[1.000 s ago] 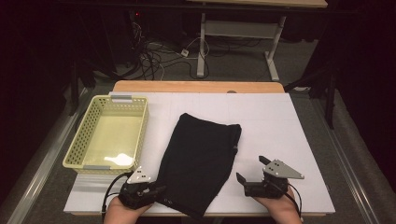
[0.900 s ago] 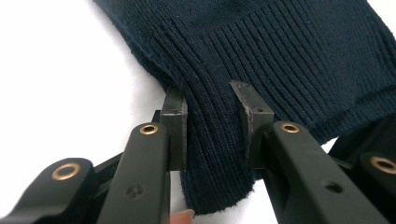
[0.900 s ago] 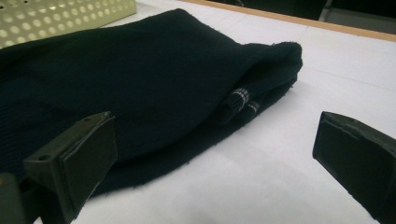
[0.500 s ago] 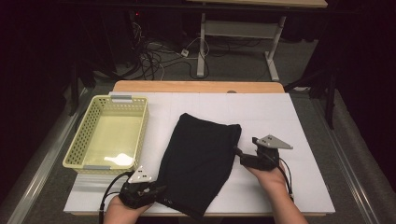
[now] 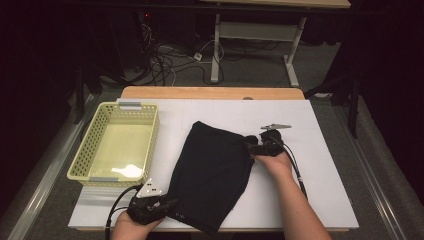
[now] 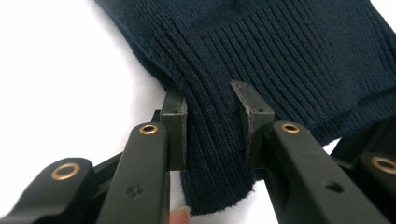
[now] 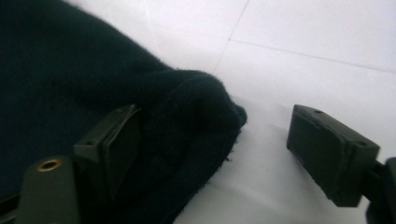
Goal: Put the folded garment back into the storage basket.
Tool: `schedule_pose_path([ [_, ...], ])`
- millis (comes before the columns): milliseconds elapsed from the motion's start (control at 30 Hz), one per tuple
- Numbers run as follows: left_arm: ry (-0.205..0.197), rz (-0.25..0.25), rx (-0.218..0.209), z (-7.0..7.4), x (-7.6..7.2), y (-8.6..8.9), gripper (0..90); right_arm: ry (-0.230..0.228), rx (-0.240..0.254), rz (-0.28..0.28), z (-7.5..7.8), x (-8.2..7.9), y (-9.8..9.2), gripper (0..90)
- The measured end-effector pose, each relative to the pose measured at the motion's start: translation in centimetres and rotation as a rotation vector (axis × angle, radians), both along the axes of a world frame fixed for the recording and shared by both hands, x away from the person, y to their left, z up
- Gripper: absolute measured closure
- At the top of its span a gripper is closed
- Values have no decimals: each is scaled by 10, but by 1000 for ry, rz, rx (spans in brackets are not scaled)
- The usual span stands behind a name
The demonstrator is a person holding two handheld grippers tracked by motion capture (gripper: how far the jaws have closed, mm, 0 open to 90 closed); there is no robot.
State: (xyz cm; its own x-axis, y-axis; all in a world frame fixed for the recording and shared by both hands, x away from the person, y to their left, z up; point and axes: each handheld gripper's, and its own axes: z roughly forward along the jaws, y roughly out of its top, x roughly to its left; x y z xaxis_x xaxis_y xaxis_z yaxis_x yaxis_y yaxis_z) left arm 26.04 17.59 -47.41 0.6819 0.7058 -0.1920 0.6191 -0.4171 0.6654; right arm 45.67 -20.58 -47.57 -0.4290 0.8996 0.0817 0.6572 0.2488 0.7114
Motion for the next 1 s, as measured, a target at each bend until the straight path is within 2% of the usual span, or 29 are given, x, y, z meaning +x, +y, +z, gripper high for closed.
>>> schedule_pose_path([
  [67, -2, -7, 5, 0, 0, 0, 673, 9, 14, 51, 1, -4, 6, 305],
  [133, -1, -5, 3, 0, 0, 0, 673, 11, 18, 96, 1, -8, 13, 433],
  [233, -4, 1, 4, 0, -1, 0, 673, 26, 60, 131, 1, -11, 17, 639],
  [300, -5, 4, 1, 0, -1, 0, 673, 37, 87, 146, 1, -12, 17, 707],
  [433, -2, 4, 5, 0, -1, -1, 673, 3, 87, 151, -1, -16, 17, 755],
  [600, -12, -5, 34, 3, -1, -3, 674, -36, 20, 175, 3, -22, 20, 768],
  [667, -25, -22, 67, 5, -1, -5, 674, -49, -1, 180, 5, -24, 20, 768],
  [800, -11, -51, 142, 13, 3, -11, 675, -49, 6, 177, 7, -24, 19, 766],
  [900, 25, -67, 188, 18, 8, -15, 676, -57, 2, 171, 7, -26, 19, 766],
  [1000, 84, -78, 206, 22, 15, -17, 676, -79, -4, 178, 5, -28, 18, 770],
])
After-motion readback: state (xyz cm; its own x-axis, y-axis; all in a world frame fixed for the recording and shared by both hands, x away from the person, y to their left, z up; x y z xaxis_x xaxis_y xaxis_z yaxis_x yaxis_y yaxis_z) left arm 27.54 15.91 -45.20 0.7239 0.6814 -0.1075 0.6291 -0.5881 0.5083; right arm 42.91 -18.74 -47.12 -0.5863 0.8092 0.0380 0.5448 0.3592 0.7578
